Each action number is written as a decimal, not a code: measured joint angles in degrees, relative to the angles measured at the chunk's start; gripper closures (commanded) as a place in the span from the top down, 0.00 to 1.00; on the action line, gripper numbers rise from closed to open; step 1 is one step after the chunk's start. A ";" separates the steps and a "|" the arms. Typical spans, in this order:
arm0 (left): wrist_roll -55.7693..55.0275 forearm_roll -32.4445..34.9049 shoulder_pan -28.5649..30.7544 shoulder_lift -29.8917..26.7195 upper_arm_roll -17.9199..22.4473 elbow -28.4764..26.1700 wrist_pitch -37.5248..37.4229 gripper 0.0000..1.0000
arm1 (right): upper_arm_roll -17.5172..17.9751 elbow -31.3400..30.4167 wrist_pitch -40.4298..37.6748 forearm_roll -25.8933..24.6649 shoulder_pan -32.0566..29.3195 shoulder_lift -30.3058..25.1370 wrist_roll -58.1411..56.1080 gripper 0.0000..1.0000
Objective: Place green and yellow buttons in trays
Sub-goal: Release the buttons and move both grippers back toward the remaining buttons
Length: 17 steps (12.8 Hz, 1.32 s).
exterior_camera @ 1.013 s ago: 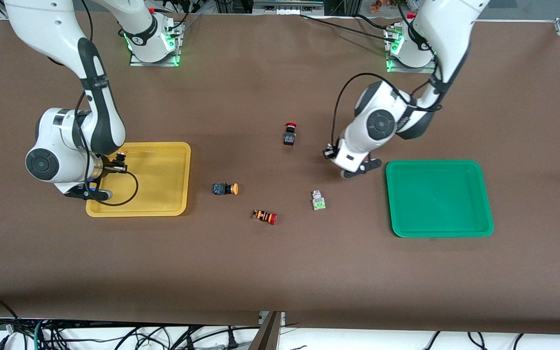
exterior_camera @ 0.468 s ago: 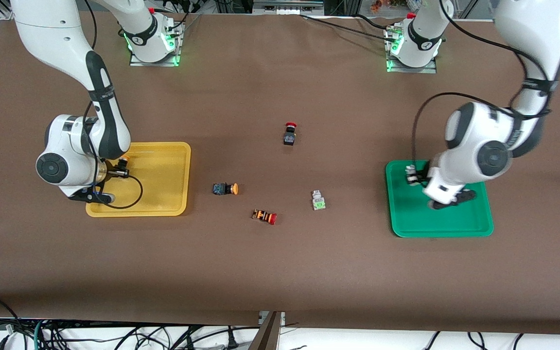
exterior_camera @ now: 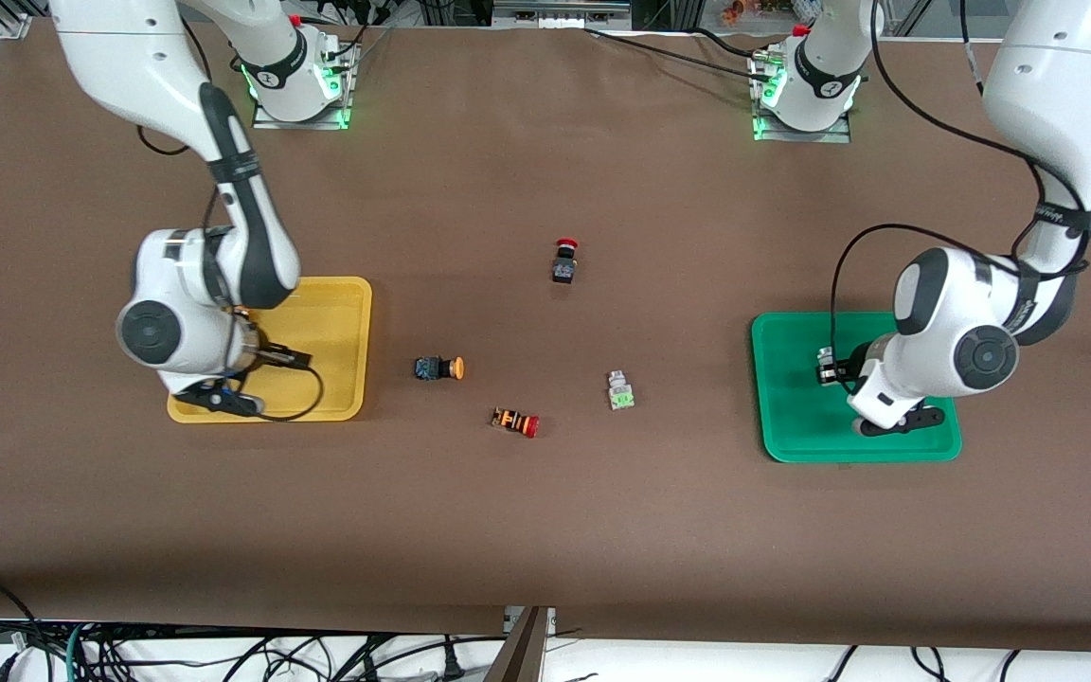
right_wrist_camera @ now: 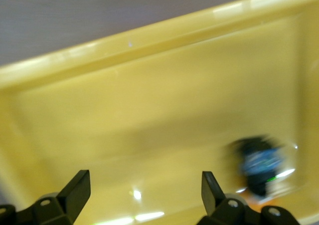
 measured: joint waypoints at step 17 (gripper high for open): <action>-21.15 -2.14 -17.68 2.98 -5.73 15.57 -5.40 1.00 | 2.86 11.93 7.69 6.50 11.62 10.68 55.28 0.98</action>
